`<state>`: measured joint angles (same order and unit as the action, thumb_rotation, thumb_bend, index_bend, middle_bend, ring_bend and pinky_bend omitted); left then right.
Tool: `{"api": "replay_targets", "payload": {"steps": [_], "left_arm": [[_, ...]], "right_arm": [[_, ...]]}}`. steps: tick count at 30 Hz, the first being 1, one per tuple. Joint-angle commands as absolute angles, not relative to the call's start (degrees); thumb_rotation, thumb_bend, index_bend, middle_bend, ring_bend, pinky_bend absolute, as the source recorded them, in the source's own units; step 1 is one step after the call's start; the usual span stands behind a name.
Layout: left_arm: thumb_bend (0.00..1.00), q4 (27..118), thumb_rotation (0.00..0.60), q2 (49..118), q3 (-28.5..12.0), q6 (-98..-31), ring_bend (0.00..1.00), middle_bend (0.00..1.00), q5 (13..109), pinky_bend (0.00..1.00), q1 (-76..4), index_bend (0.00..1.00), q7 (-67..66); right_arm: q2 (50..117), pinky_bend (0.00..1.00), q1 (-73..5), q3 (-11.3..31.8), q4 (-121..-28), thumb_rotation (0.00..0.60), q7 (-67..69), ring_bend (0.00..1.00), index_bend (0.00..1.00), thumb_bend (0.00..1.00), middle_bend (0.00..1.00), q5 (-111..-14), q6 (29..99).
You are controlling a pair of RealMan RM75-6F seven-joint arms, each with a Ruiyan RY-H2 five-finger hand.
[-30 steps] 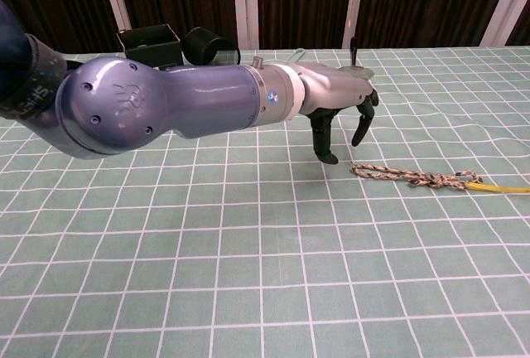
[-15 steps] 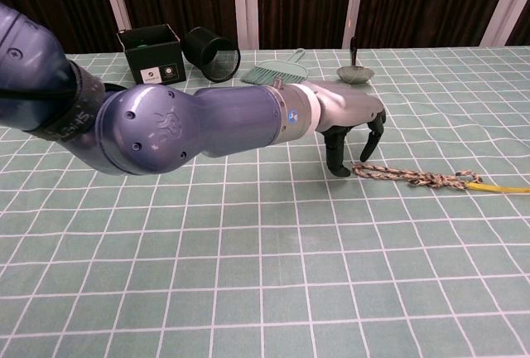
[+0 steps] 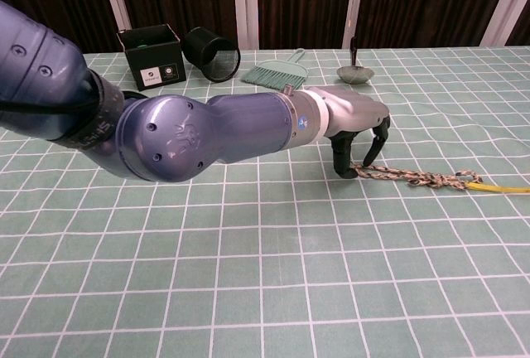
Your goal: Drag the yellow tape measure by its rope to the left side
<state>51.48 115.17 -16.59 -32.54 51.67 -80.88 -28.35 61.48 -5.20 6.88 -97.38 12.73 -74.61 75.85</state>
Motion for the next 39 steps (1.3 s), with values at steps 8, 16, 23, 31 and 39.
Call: {"api": "replay_targets", "payload": {"steps": [8,16,23,31,39], "left_arm": [[0.45,49.52,0.6,116.32,-16.42,-31.85,0.0,0.07,51.98,0.0,-81.48,0.5,-27.52],[0.46,48.28,0.6,117.18,-16.31,-31.69,0.0,0.07,52.17,0.0,-81.67,0.53,-26.99],[0.5,47.52,0.6,117.86,-16.41,-32.74,0.0,0.1,53.79,0.0,-81.46,0.56,-25.59],[0.52,47.16,0.6,117.82,-16.17,-32.79,0.0,0.1,54.82,0.0,-81.04,0.56,-24.85],[0.52,50.37,0.6,115.15,-15.74,-36.12,0.0,0.1,57.79,0.0,-79.22,0.57,-23.81]], "right_arm": [[61.35,0.0,-5.15,6.93,-97.43,0.6,13.06,0.0,0.0,0.12,0.0,-74.55,75.79],[61.29,0.0,-5.13,6.99,-97.45,0.6,13.22,0.0,0.0,0.12,0.0,-74.46,75.76],[61.28,0.0,-5.11,7.0,-97.45,0.6,13.14,0.0,0.0,0.12,0.0,-74.51,75.81],[61.27,0.0,-5.09,6.99,-97.46,0.6,13.18,0.0,0.0,0.12,0.0,-74.52,75.79],[61.09,0.0,-5.01,6.99,-97.42,0.6,13.42,0.0,0.0,0.12,0.0,-74.44,75.74]]}}
